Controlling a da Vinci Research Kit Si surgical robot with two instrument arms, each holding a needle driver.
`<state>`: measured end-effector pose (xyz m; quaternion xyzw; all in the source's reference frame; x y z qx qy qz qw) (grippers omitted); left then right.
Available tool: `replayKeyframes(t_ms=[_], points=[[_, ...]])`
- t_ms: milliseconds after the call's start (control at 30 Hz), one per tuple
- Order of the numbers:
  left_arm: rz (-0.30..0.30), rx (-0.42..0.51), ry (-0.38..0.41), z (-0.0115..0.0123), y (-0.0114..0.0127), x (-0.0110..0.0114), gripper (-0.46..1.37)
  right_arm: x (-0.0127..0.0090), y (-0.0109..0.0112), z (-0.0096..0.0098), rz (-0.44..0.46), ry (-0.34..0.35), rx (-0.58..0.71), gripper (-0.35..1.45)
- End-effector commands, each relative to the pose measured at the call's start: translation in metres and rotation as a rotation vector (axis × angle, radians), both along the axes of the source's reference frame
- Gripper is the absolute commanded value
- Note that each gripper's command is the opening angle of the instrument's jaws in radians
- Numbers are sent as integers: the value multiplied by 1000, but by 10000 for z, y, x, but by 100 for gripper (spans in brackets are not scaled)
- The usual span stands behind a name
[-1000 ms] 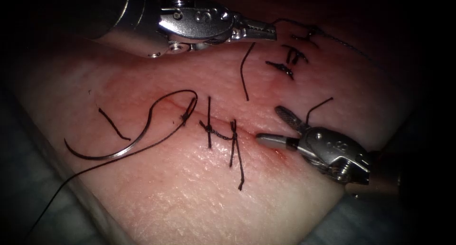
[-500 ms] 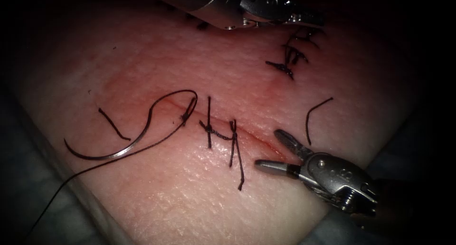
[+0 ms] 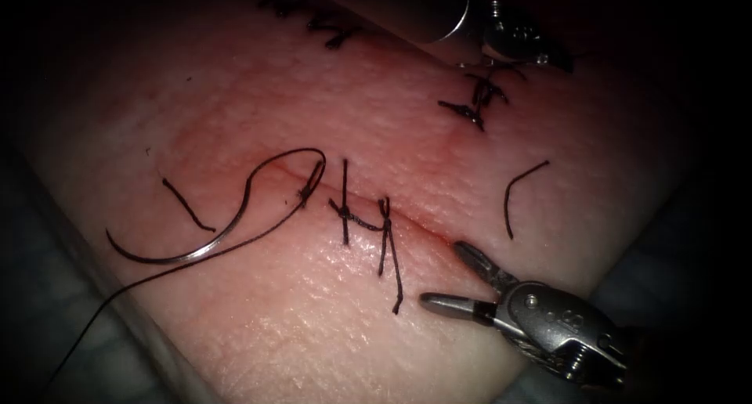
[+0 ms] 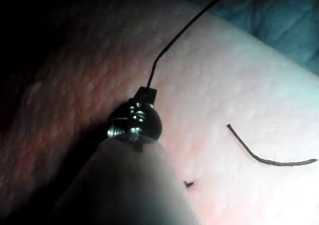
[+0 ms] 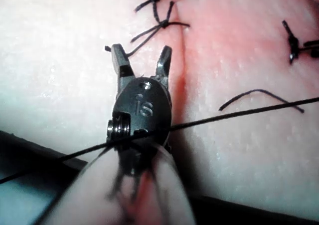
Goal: Wound Closure
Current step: Place the long suture end down with the left gripper
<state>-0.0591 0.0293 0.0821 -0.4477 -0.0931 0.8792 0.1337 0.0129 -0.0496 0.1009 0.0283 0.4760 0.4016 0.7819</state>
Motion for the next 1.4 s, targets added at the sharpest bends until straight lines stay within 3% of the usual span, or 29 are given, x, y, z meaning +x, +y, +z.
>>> replayKeyframes(t_ms=[33, 167, 200, 233, 267, 300, 367, 567, 800, 1000, 1167, 1400], points=[[4, 13, -6, 7, -3, -1, -35, -1, -1, 1, -2, 1, -1, 84], [-7, 28, -5, 24, -8, -4, -35, -2, 0, 2, -1, 0, -1, 84], [-12, 32, -2, 30, -10, -6, -6, -2, 0, 3, -1, 0, -1, 84], [-15, 36, -1, 32, -11, -6, 2, -2, 0, 3, -1, 0, -1, 84], [-24, 47, 1, 35, -12, -7, 22, -1, 0, 3, -1, 0, -1, 84], [-37, 61, 4, 41, -15, -9, 56, -1, 0, 3, -1, 0, -1, 85], [-51, 75, 9, 47, -17, -13, 101, -1, 0, 3, -1, 0, -1, 85], [-46, 113, -18, 52, -15, -10, 135, -1, 0, 3, -1, 0, -2, 87], [11, 117, -57, 54, -18, 23, 136, -2, -2, 3, -3, 1, -3, 88], [40, 110, -70, 50, -25, 74, 135, -1, -3, 4, -2, 0, -4, 87], [35, 98, -73, 41, -28, 102, 135, 0, -3, 4, -1, 0, -4, 88], [7, 103, -147, 16, -32, 133, 134, -5, 4, 7, -2, 0, 0, 92]])
